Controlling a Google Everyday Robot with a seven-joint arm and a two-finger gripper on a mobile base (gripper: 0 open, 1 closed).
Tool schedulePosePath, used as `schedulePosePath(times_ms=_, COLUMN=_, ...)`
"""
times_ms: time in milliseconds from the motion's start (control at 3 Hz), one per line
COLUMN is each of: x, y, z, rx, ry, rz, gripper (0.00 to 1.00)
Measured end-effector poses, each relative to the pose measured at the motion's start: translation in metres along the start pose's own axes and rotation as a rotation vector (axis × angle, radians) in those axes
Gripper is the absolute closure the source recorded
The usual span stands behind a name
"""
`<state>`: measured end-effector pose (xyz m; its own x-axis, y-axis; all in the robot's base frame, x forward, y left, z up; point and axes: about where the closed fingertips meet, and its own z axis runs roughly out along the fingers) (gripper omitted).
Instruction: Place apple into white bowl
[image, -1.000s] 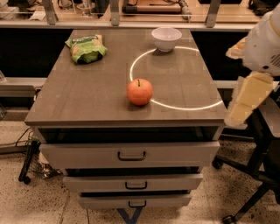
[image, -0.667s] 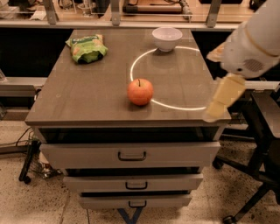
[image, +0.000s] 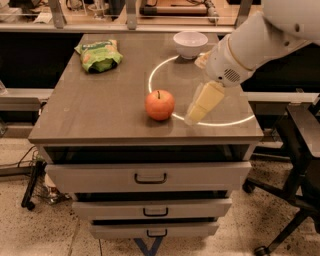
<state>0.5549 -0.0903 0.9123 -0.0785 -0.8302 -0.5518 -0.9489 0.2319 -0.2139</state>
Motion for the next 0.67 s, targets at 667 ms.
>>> schedulePosePath(times_ms=667, x=-0.041, y=0.005, z=0.059, rx=-0.056, ry=-0.142, rz=0.026, gripper=0.00)
